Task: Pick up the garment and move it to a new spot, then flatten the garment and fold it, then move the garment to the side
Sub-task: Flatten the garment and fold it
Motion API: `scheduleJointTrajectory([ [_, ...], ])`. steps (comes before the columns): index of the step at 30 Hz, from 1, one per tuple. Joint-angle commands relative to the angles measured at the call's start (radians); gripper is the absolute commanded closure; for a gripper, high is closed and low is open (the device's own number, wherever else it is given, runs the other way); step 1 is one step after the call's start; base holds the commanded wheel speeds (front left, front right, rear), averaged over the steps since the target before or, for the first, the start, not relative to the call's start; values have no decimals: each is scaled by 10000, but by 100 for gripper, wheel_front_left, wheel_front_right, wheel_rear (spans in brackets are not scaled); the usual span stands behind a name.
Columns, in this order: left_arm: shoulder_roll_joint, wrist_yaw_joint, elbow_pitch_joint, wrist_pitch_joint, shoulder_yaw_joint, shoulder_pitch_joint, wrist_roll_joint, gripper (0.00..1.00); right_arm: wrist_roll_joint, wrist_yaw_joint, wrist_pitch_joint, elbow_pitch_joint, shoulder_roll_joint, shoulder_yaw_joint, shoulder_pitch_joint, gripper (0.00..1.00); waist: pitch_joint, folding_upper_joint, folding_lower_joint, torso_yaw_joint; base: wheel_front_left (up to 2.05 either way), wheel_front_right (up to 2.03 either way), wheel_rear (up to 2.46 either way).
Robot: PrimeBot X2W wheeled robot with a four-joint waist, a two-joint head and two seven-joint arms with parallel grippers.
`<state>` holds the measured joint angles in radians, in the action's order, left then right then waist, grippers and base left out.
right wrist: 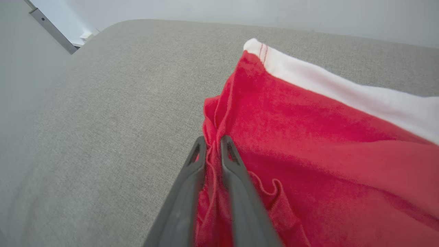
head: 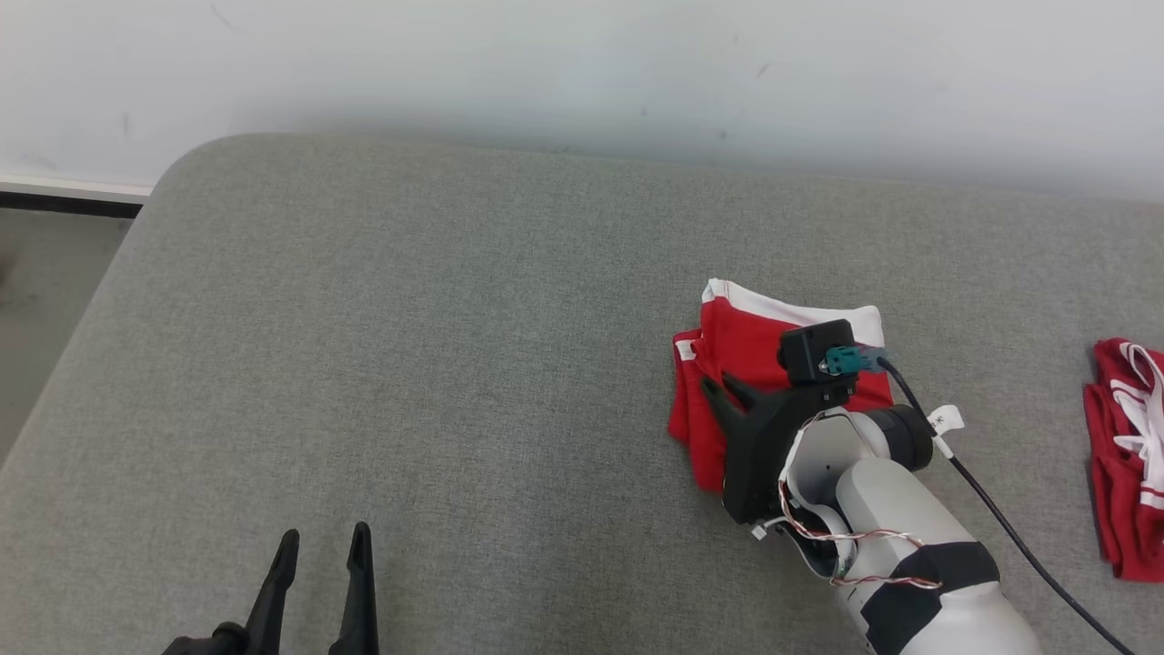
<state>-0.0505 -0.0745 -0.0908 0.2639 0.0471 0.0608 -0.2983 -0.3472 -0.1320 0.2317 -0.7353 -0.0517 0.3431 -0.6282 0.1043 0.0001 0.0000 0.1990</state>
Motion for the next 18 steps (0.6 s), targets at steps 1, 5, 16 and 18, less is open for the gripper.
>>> scheduleJointTrajectory([
  [1, -1, 31, 13, -1, 13, -47, -35, 0, -255, 30, -164, 19, 22, 68, -81, 0, -14, -1, 0, -1, 0, 0, 0],
  [5, -3, 62, 0, -1, 11, 31, -34, 0, -1672, 30, -733, 334, 18, 336, -209, 0, -106, -1, 0, -63, 0, 0, 0],
  [16, -3, 78, 134, -1, 79, 127, 1, 0, 504, 30, -2466, -463, -920, -1665, 61, 0, -279, -1, 0, -316, 0, 0, 0],
  [18, -3, 66, 133, -1, 157, -7, 1, 0, 1062, 30, -2670, -761, -1087, -2044, 246, 52, -207, -1, 0, -251, 0, 0, 0],
])
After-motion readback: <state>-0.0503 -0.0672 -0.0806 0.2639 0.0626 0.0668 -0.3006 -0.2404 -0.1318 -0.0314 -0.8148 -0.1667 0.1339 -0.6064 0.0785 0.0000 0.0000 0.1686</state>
